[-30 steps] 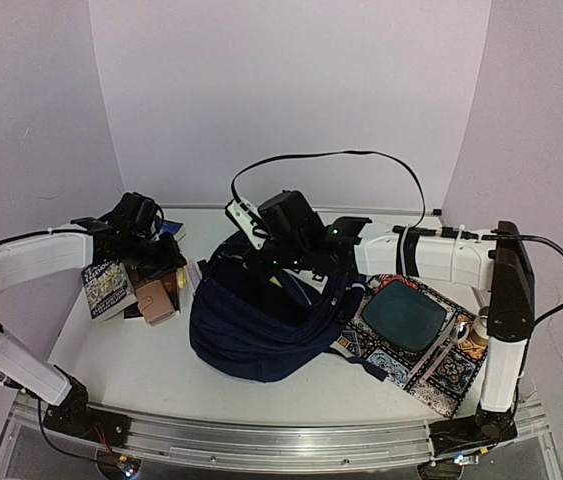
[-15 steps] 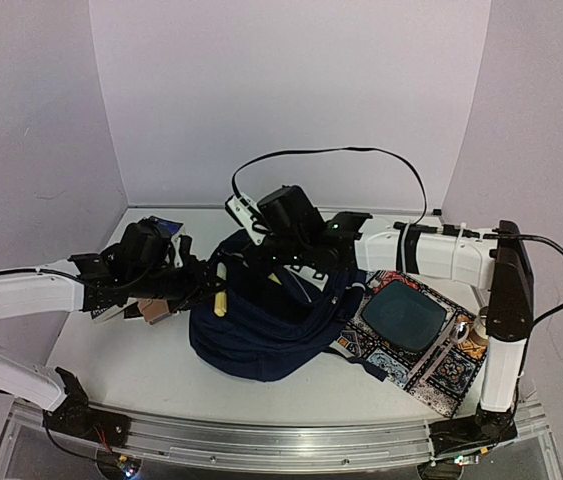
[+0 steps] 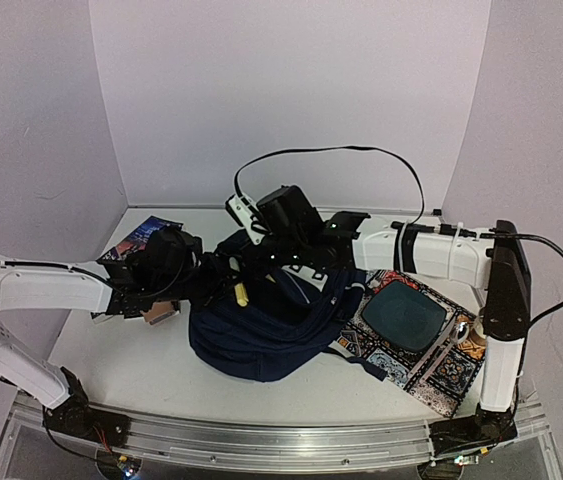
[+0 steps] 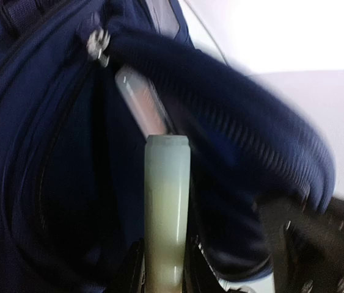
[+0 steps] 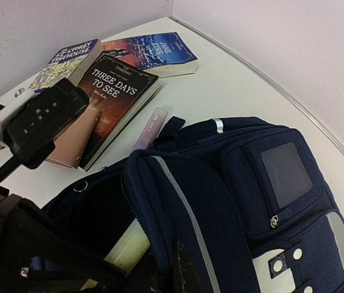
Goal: Pack the student bag
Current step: Place the pen in the upper front pocket of the bag.
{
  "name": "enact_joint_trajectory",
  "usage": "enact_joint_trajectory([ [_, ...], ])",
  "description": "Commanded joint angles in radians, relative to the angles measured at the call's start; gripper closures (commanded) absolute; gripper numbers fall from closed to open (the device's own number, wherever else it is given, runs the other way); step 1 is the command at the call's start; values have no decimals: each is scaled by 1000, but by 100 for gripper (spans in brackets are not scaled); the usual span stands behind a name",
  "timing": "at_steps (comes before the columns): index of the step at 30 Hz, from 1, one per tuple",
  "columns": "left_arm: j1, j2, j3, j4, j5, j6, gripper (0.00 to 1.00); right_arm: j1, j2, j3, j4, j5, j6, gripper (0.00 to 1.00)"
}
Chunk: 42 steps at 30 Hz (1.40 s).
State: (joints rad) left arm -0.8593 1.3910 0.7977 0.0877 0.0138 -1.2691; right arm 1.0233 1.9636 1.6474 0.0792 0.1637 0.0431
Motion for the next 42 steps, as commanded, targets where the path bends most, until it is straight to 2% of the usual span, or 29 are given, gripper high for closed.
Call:
enact_joint_trajectory([
  [1,-1,50,105,91,-111,-67,100,-1,-26,54,71,-26,53,100],
  [4,-1,102,146,93,-131,-97,95,1,-25,54,72,-36,59,100],
  [11,-1,181,192,119,-114,-109,71,2,-26,60,76,-42,58,100],
  [13,-1,168,188,121,-120,-96,63,2,-26,59,76,-38,57,100],
  [18,-1,108,149,121,-146,-76,53,2,-26,46,76,-13,49,100],
  [24,-1,16,87,112,-141,-24,46,2,-29,38,76,19,40,100],
  [28,0,-48,80,0,-173,81,39,2,-37,17,76,59,26,100],
  [33,5,-114,86,-252,-284,198,34,2,-47,-23,76,80,21,100],
  [38,20,-238,42,-340,-374,262,28,2,-62,-64,77,83,38,100],
  [42,81,-246,63,-403,-356,331,23,2,-67,-73,76,99,35,100],
])
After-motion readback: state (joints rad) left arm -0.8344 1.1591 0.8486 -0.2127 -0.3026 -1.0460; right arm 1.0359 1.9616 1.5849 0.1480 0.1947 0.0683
